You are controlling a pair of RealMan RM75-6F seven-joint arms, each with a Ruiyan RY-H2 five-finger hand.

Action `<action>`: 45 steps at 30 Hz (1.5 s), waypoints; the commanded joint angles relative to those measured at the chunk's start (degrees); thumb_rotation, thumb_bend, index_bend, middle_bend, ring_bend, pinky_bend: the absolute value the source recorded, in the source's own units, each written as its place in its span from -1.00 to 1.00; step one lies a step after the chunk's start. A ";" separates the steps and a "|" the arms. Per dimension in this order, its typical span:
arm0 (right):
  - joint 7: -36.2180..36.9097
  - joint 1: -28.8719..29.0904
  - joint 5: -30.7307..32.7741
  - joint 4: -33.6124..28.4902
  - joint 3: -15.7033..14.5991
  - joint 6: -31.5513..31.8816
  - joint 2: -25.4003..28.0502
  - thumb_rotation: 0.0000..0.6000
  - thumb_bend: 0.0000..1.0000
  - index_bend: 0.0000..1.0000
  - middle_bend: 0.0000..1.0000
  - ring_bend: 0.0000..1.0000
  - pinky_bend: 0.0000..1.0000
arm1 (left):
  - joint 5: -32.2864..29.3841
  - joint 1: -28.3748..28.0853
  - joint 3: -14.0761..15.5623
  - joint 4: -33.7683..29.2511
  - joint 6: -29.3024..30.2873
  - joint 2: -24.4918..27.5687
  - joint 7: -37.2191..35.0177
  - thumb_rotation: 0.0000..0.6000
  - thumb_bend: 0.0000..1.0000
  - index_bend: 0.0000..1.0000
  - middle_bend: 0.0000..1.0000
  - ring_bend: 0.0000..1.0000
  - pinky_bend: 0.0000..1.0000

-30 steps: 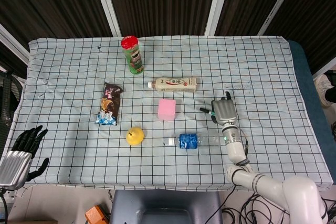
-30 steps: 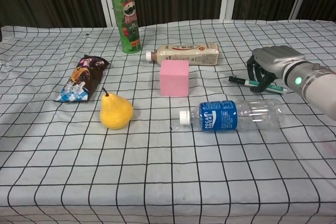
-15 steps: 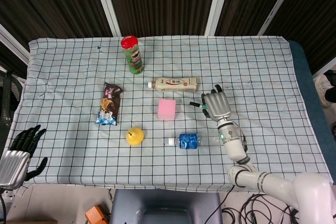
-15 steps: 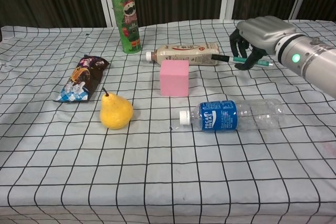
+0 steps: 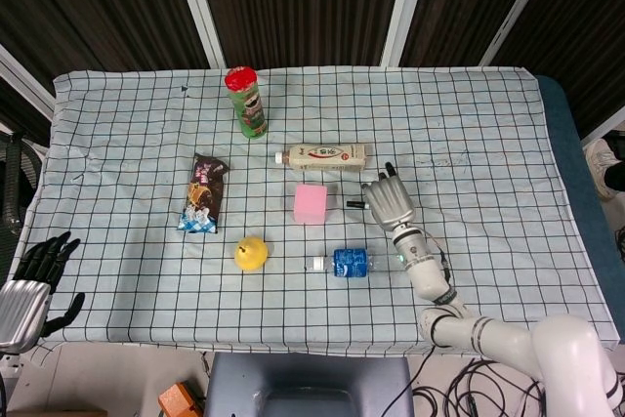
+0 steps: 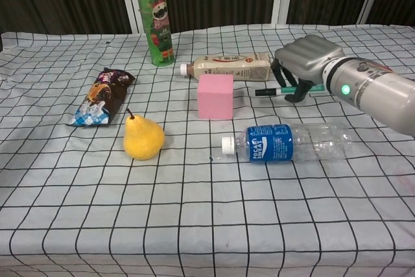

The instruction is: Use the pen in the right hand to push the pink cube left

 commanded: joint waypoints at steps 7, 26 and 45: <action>-0.44 2.32 0.09 3.15 1.26 -1.01 -3.51 1.00 0.07 0.97 0.42 -0.10 -0.42 | -0.02 -0.15 0.04 0.16 -0.38 0.09 -0.39 1.00 -0.22 -1.00 -1.00 -1.00 -0.80; -6.35 8.31 3.94 8.29 5.69 -1.02 -11.67 1.00 0.07 0.97 0.42 -0.10 -0.43 | 1.05 0.57 0.34 0.80 1.43 0.68 -3.06 1.00 -0.22 -1.00 -1.00 -1.00 -0.80; -5.55 19.58 6.59 25.23 13.10 -3.86 -24.69 1.00 0.07 0.97 0.42 -0.09 -0.43 | 1.34 1.05 0.29 2.50 2.83 1.66 -8.12 1.00 -0.22 -1.00 -1.00 -1.00 -0.80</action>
